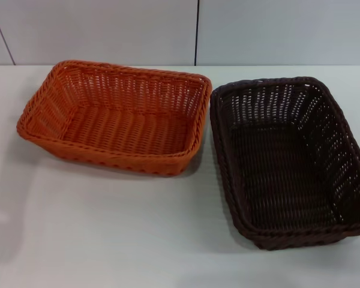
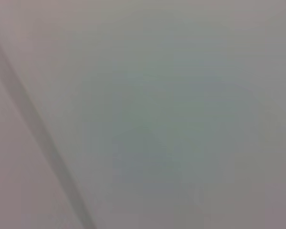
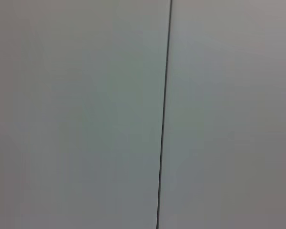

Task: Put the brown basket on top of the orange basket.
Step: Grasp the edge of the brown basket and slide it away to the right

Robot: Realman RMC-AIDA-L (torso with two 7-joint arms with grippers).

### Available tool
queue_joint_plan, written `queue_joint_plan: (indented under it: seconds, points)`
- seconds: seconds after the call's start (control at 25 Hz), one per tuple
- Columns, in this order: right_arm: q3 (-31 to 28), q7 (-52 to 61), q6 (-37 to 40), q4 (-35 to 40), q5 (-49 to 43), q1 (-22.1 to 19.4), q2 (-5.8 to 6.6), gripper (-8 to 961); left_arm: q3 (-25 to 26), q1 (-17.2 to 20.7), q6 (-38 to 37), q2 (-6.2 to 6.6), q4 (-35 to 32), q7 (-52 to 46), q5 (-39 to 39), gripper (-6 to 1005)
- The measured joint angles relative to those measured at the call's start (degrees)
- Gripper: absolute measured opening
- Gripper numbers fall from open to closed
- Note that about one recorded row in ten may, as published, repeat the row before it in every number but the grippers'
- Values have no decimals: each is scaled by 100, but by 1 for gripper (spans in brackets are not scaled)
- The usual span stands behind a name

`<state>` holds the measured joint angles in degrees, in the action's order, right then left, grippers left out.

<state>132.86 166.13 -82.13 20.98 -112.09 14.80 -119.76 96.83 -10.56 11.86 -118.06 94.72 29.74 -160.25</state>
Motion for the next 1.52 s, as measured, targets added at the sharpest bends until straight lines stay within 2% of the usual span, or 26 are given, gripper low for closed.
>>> queue_joint_plan:
  seconds: [0.04, 0.08, 0.2, 0.24, 0.28, 0.32, 0.36, 0.4, 0.44, 0.52, 0.6, 0.64, 0.68, 0.72, 0.8, 0.96, 1.0, 1.04, 1.08, 1.12, 1.16, 1.2, 1.24, 1.28, 1.36, 1.52]
  points:
    - [10, 80, -220, 86, -11, 38, 21, 666, -383, 766, -1538, 8, -327, -240, 221, 794]
    - [12, 156, -330, 146, -50, 78, 37, 666, -609, 1101, -2337, 1, -580, -317, 286, 792]
    - [-3, 281, -426, 325, -189, 152, 75, 666, -752, 1303, -2877, -5, -758, -398, 307, 788]
    - [-43, 316, -371, 554, -471, 252, 146, 666, -1015, 1692, -4022, -21, -1361, -781, 331, 786]
    - [-43, 316, -371, 554, -471, 252, 146, 666, -1015, 1692, -4022, -21, -1361, -781, 331, 786]
    - [-67, 317, -166, 768, -773, 396, 218, 666, -1056, 1752, -4322, -24, -1568, -933, 328, 786]
    - [-75, 317, 3, 871, -901, 482, 253, 666, -1105, 1817, -4910, -27, -2050, -1306, 331, 786]
    - [-75, 317, 3, 871, -901, 482, 253, 665, -1105, 1817, -4910, -27, -2050, -1306, 331, 786]
    - [-84, 323, 436, 1099, -1027, 640, 331, 665, -1146, 1829, -5414, -28, -2533, -1682, 333, 786]
    - [-84, 327, 735, 1258, -1067, 712, 386, 665, -1154, 1823, -5596, -25, -2752, -1871, 335, 786]
    - [-102, 331, 1390, 1713, -1175, 775, 556, 665, -1140, 1803, -5727, -24, -3030, -2095, 337, 786]
    - [-251, 331, 2272, 2350, -1405, 771, 763, 665, -1124, 1797, -5742, -24, -3111, -2150, 338, 786]
    - [-251, 331, 2272, 2350, -1405, 771, 763, 665, -1113, 1793, -5759, -24, -3199, -2193, 336, 786]
    - [-429, 332, 2833, 2688, -1598, 741, 838, 665, -1113, 1793, -5759, -24, -3199, -2193, 336, 786]
    - [-954, 333, 4037, 3368, -2095, 653, 886, 665, -1099, 1760, -5771, -24, -3331, -2210, 337, 786]
    - [-2284, 302, 7234, 4781, -2942, 578, 747, 665, -1068, 1685, -5791, -24, -3518, -2212, 362, 786]
    - [-2612, 215, 8171, 5121, -3005, 633, 697, 665, -1068, 1685, -5791, -24, -3518, -2212, 362, 786]
    - [-3299, -88, 9939, 5863, -3034, 769, 546, 665, -1056, 1660, -5797, -24, -3575, -2213, 390, 786]
    - [-3299, -88, 9939, 5863, -3034, 769, 546, 665, -1056, 1660, -5797, -24, -3575, -2213, 390, 786]
    - [-4068, -503, 11720, 6666, -3035, 905, 300, 665, -1046, 1618, -5807, -24, -3653, -2213, 443, 786]
    - [-4068, -503, 11720, 6666, -3035, 905, 300, 666, -1046, 1618, -5807, -24, -3653, -2213, 443, 786]
    - [-4442, -685, 12569, 7043, -3034, 986, 204, 666, -1046, 1618, -5807, -24, -3653, -2213, 443, 786]
    - [-5051, -948, 14275, 7771, -3027, 1193, 89, 666, -1032, 1510, -5822, -24, -3805, -2215, 481, 786]
    - [-5051, -948, 14275, 7771, -3027, 1193, 89, 666, -1032, 1510, -5822, -24, -3805, -2215, 481, 786]
    - [-5435, -990, 15544, 8317, -2994, 1383, 99, 666, -1031, 1457, -5845, -24, -3895, -2217, 503, 786]
    - [-6015, -1175, 17343, 8944, -2887, 1676, 116, 666, -959, 1225, -6066, -21, -4355, -2224, 608, 786]
